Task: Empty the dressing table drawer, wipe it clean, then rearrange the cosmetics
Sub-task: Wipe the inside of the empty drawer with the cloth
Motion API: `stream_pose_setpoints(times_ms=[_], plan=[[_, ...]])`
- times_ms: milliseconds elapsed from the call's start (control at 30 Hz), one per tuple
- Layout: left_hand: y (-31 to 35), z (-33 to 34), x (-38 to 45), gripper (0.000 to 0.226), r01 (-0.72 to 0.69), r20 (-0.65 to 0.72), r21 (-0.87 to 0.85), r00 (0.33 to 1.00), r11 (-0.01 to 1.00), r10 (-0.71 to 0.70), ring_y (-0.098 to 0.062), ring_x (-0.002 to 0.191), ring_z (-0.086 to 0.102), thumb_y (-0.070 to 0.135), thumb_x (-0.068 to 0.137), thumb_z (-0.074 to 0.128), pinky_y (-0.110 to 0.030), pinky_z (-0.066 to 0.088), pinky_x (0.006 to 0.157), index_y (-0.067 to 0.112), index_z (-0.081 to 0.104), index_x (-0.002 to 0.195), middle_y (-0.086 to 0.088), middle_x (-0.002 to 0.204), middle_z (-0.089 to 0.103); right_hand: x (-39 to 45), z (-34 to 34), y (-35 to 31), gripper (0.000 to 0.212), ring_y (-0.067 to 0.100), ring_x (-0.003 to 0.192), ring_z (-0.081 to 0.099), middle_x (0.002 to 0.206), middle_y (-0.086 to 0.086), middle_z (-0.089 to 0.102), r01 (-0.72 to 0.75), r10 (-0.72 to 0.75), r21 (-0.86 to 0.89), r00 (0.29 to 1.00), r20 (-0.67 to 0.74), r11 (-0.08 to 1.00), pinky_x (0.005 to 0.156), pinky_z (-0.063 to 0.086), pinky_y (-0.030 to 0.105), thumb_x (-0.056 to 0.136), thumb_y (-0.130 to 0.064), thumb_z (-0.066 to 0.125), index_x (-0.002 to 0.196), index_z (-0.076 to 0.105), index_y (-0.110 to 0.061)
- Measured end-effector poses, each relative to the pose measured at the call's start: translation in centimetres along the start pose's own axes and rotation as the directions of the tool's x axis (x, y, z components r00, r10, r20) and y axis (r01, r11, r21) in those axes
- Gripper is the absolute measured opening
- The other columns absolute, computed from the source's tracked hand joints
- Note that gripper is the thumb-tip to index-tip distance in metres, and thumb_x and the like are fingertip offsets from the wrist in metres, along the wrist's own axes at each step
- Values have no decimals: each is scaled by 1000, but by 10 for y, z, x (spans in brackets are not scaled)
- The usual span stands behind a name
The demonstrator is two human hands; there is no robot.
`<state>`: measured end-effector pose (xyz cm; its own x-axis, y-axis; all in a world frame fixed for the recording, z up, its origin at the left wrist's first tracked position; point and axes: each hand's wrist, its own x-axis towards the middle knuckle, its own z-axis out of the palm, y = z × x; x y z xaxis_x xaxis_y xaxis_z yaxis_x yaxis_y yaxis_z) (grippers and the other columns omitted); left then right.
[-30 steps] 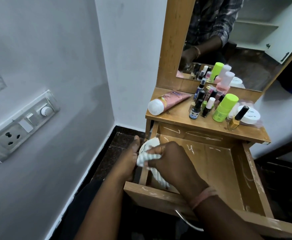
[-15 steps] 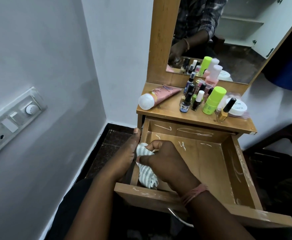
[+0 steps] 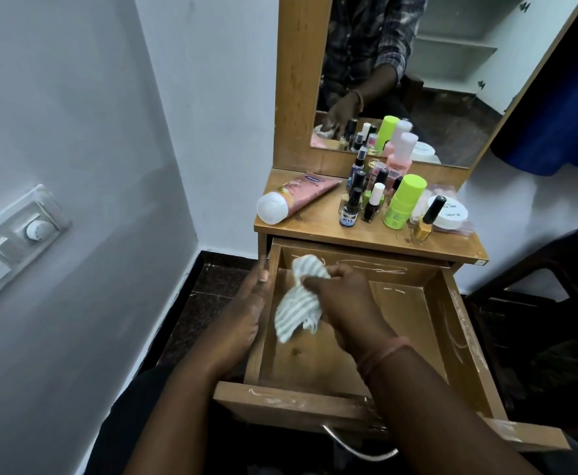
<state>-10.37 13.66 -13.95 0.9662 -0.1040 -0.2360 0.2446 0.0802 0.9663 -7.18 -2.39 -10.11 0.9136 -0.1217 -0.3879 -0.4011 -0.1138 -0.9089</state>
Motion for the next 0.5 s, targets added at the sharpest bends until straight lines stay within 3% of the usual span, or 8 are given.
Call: stream_pose_setpoints(times_ms=[67,167,233,333,433,500], plan=[[-2,-4,-1,60,-56,89,217,995,974,37,-14,154,26,81,90,46,-51,30,122,76,21,145,27,167,20,23,10,-3,18,31,87,73,92,11,73,17,-10,48,988,-156,999,83,60,48,81,-14,69,97,61,-11],[-8,-5,-7,72,-157,173,459,981,875,85,7,151,-6,41,109,46,-22,12,122,59,-6,156,37,162,-16,35,39,0,21,27,90,69,96,6,68,104,-83,57,954,-287,993,82,56,36,81,-13,64,101,56,-8],[-13,-6,-7,82,-179,187,528,978,830,93,12,148,-10,16,110,44,-11,8,117,54,-11,157,34,161,-22,31,55,6,13,23,86,64,91,0,64,181,-205,-112,944,-260,977,75,47,27,87,-14,64,94,53,-13],[-12,-8,-7,88,-186,193,558,977,809,92,15,145,-13,6,107,43,-4,6,113,50,-14,158,32,160,-25,36,55,17,18,18,75,64,76,-6,62,211,-276,-253,926,-257,944,69,44,25,86,-18,69,74,55,-22],[-11,-9,-5,87,-165,189,560,980,812,69,12,148,-16,7,107,44,-12,4,120,46,-14,160,31,162,-25,54,38,22,12,16,75,72,72,-10,70,158,-132,14,865,-484,987,76,55,26,80,-12,73,71,73,-19],[-13,-10,-4,88,-170,188,585,980,793,72,12,148,-17,6,107,43,-18,5,122,47,-14,159,33,161,-26,57,32,25,13,15,75,71,68,-11,68,166,-72,99,790,-609,981,77,54,25,79,-14,76,67,70,-18]])
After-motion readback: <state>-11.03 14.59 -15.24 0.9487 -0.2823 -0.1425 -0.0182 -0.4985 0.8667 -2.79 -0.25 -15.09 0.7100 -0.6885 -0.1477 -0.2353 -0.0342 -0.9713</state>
